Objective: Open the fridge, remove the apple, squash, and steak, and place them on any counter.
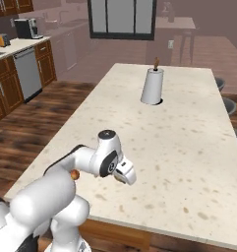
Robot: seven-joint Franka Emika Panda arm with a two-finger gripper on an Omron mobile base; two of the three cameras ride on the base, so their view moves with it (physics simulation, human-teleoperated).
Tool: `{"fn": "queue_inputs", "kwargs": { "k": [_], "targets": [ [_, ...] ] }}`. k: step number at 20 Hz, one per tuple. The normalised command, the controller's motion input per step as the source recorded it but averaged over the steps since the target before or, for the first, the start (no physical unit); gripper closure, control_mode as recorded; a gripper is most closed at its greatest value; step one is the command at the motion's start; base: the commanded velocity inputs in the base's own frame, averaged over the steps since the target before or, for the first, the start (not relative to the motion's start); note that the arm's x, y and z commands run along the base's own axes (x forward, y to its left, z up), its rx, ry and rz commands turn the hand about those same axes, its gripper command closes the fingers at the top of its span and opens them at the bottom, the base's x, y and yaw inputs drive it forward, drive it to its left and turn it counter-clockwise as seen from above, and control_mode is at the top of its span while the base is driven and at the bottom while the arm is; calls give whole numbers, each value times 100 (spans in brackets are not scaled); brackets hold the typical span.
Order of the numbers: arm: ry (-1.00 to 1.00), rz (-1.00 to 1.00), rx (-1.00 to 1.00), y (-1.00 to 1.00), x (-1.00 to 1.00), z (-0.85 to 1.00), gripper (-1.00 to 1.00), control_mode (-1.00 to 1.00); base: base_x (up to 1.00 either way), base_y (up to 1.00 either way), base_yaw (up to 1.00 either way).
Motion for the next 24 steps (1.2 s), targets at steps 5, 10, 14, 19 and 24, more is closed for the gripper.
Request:
{"fn": "queue_inputs", "kwargs": {
  "k": [5, 10, 14, 19, 24],
  "targets": [
    [0, 0, 4, -13, 8, -40, 100, -100, 0, 0, 0],
    [0, 0, 3, -7, 0, -40, 100, -100, 0, 0, 0],
    [0, 0, 0, 0, 0, -39, -100, -100, 0, 0, 0],
    [0, 0, 0, 0, 1, -17, -100, -100, 0, 0, 0],
    [3, 0, 0, 0, 0, 4, -100, -100, 0, 0, 0]
  ]
}}
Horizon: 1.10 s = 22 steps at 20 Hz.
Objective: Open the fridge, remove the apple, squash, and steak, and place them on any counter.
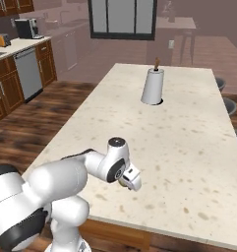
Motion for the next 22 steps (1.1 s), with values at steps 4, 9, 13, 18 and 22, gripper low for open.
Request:
{"fn": "queue_inputs", "kwargs": {
  "k": [4, 9, 13, 18, 22],
  "targets": [
    [0, 0, 0, 4, -5, 41, -100, -100, 0, 0, 0],
    [-3, 0, 0, 19, -12, 72, -100, -100, 0, 0, 0],
    [-7, 0, 0, 16, -31, 98, -100, -100, 0, 0, 0],
    [0, 2, 0, 36, -49, 100, -100, -100, 0, 0, 0],
    [0, 8, 0, 46, -53, 100, -100, -100, 0, 0, 0]
  ]
}}
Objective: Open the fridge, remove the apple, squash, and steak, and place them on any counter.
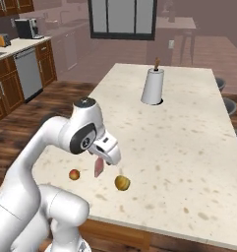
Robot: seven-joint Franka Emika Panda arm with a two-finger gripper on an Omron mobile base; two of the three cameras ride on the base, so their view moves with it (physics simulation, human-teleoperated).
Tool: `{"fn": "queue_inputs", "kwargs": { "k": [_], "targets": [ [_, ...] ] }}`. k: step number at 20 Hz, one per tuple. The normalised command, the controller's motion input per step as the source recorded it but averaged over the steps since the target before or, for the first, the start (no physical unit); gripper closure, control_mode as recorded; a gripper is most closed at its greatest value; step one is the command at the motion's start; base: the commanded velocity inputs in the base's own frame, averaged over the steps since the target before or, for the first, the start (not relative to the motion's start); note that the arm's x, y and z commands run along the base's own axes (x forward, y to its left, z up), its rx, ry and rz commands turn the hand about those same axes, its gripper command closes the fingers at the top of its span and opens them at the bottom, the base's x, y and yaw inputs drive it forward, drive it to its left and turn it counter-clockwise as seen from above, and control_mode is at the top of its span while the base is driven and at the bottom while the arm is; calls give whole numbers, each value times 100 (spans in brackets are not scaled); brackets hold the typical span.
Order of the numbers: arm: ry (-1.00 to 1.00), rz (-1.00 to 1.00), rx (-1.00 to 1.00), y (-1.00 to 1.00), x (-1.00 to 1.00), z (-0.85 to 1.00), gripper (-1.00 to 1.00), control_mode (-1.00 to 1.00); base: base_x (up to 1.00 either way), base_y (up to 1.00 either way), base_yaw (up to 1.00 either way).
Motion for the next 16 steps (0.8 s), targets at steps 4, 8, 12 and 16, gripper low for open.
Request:
{"fn": "queue_inputs", "kwargs": {
  "k": [4, 8, 12, 16],
  "targets": [
    [-3, 11, -4, 54, -63, 99, -100, -100, 0, 0, 0],
    [-19, 9, -6, 87, -57, 63, -100, -100, 0, 0, 0],
    [-42, 5, -4, 97, -58, 51, -100, -100, 0, 0, 0],
    [-50, 9, 0, 68, -58, 59, -100, -100, 0, 0, 0]
  ]
}}
